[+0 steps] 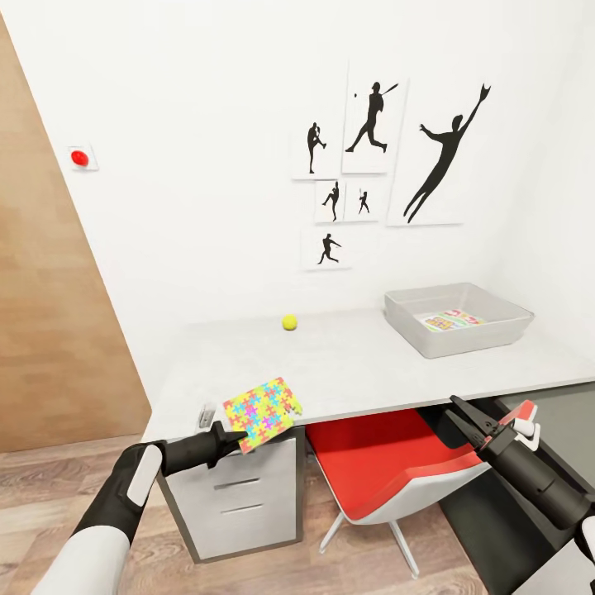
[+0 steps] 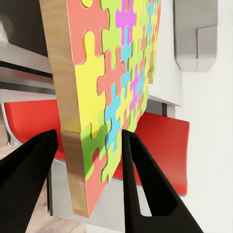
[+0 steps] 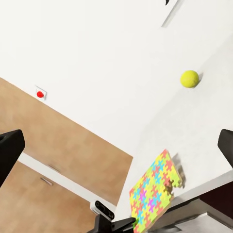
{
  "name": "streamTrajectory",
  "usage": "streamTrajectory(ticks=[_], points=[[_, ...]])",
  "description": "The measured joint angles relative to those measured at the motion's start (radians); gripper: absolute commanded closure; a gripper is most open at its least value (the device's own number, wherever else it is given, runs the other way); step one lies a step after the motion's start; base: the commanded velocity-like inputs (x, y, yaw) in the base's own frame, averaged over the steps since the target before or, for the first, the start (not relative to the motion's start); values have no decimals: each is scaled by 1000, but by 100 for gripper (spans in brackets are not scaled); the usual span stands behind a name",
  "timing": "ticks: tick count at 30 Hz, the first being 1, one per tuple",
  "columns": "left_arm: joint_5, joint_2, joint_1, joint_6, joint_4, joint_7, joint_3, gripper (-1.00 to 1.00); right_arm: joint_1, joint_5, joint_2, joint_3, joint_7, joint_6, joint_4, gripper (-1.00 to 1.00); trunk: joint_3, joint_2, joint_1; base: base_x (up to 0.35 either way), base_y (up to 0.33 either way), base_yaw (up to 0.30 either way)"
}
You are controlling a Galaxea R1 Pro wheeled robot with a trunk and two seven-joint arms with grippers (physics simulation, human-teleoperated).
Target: Put all the toys in the child's room - the three board games (two on the bed and one on the table), the two jigsaw puzzles on the table, and the tennis ball on the table - inside the toy box on the table in the child's room.
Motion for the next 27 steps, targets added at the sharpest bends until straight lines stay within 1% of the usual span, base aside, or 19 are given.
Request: streamTrajectory(ticks=[1, 17, 23, 27], points=[[0, 0, 0, 0, 0, 0, -1, 100, 0, 0, 0, 0, 0, 0, 0, -100, 0, 0, 0, 0, 0, 0], [-3, 3, 0, 6, -6, 0, -9, 100, 0, 0, 0, 0, 0, 0, 0, -100, 50, 112, -61, 0, 0, 0], [-5, 4, 0, 12, -11, -6, -8, 100, 0, 0, -2, -1, 0, 0, 0, -100, 50, 112, -61, 0, 0, 0], [-1, 4, -10, 27, -12, -7, -9, 100, 0, 0, -3, -1, 0, 0, 0, -100, 63, 140, -77, 0, 0, 0]])
